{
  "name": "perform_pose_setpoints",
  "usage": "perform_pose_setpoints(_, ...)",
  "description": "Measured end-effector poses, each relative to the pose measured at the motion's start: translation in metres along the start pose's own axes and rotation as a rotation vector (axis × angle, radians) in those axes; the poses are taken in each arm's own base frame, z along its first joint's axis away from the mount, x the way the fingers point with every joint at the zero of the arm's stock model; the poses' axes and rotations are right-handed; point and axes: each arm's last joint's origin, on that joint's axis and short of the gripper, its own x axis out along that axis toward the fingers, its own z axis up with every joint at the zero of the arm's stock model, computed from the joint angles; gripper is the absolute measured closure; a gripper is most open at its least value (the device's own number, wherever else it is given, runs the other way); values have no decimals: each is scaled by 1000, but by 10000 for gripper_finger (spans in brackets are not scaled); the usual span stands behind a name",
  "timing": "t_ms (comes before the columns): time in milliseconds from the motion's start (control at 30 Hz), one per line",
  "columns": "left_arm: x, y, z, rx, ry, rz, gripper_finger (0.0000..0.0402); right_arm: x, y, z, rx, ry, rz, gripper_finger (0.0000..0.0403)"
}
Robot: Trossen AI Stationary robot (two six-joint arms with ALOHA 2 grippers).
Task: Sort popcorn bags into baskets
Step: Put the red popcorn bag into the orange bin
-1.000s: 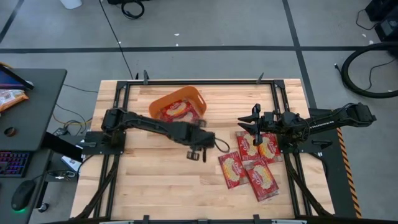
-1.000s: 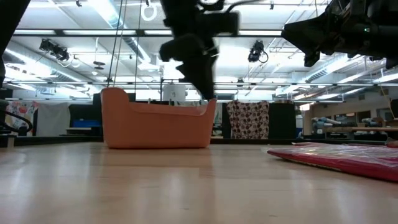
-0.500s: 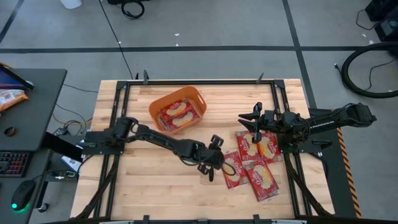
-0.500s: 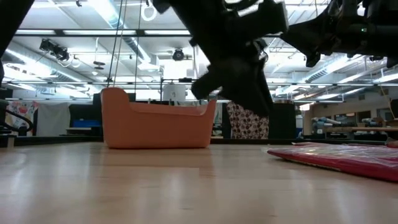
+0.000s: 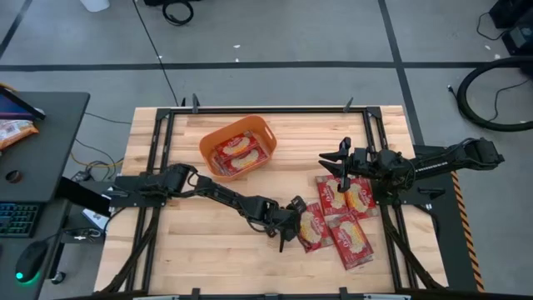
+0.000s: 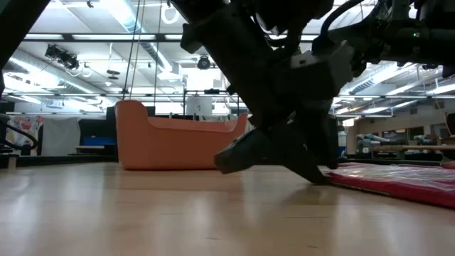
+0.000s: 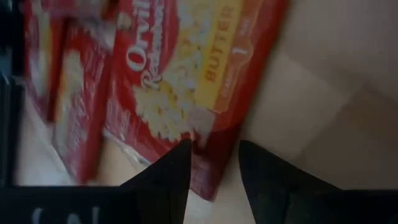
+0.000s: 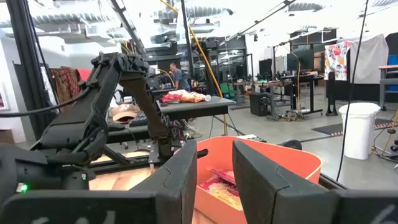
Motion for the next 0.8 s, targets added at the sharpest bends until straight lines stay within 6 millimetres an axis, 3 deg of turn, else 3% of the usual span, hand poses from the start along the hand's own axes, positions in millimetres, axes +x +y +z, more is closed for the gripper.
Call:
perform_pose_setpoints(100,0,-1,1,93,0,-3,260,0,0,-1,-1,6,2,295)
perform_pose_setpoints(267,2,3,-4,74,-16,-16,275,0,0,0,-1,3,3,295)
perform_pose_setpoints(500,10,3,-12,13,-24,-61,379,0,0,0,1,-3,4,296)
perform_pose_setpoints(600,10,2,-11,-57,-20,-64,393,0,0,0,0,-2,4,295)
perform_pose_setpoints(800,-19,8,-3,-118,46,-53,398,0,0,-1,-2,10,4,295)
